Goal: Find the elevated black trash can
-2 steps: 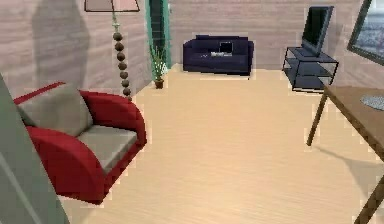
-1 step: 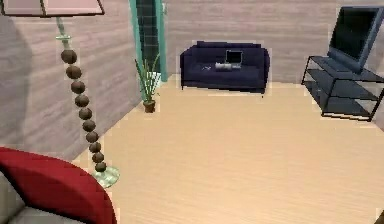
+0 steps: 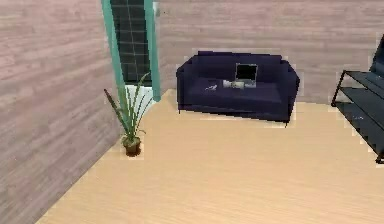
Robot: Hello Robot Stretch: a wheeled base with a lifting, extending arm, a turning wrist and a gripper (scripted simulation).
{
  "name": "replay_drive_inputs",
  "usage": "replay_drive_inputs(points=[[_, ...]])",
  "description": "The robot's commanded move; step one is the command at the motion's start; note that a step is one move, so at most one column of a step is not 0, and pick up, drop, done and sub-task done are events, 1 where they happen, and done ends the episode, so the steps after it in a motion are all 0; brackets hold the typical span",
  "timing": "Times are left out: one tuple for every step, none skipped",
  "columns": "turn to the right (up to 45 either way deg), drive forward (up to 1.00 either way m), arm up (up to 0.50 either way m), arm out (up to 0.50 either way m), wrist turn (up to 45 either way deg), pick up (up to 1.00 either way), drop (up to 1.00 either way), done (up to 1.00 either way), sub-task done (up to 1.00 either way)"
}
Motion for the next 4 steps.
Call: replay_drive_inputs(points=[[0.0,1.00,0.00,0.00,0.0,0.00,0.00,0.00,0.00],[0.0,0.90,0.00,0.00,0.0,0.00,0.00,0.00,0.00],[-15.0,0.00,0.00,0.00,0.0,0.00,0.00,0.00,0.00],[0.0,0.05,0.00,0.00,0.0,0.00,0.00,0.00,0.00]])
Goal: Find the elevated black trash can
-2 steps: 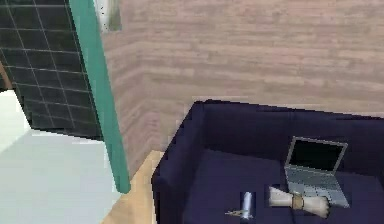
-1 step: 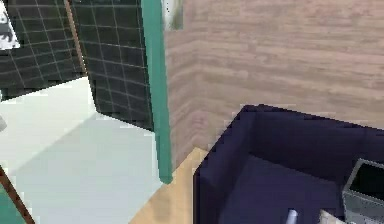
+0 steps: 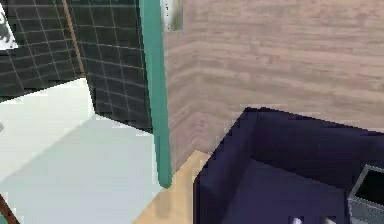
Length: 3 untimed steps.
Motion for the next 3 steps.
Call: replay_drive_inputs(points=[[-33.0,0.00,0.00,0.00,0.0,0.00,0.00,0.00,0.00],[0.0,1.00,0.00,0.00,0.0,0.00,0.00,0.00,0.00],[0.0,1.00,0.00,0.00,0.0,0.00,0.00,0.00,0.00]])
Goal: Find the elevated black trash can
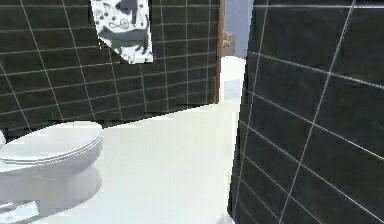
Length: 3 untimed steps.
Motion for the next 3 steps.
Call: replay_drive_inputs(points=[[0.0,1.00,0.00,0.00,0.0,0.00,0.00,0.00,0.00],[0.0,0.20,0.00,0.00,0.0,0.00,0.00,0.00,0.00],[18.0,0.00,0.00,0.00,0.0,0.00,0.00,0.00,0.00]])
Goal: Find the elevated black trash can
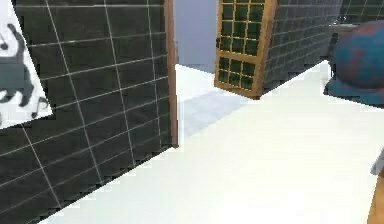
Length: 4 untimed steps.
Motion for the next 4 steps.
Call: replay_drive_inputs(points=[[0.0,1.00,0.00,0.00,0.0,0.00,0.00,0.00,0.00],[3.0,0.00,0.00,0.00,0.0,0.00,0.00,0.00,0.00],[0.0,1.00,0.00,0.00,0.0,0.00,0.00,0.00,0.00],[6.0,0.00,0.00,0.00,0.0,0.00,0.00,0.00,0.00]])
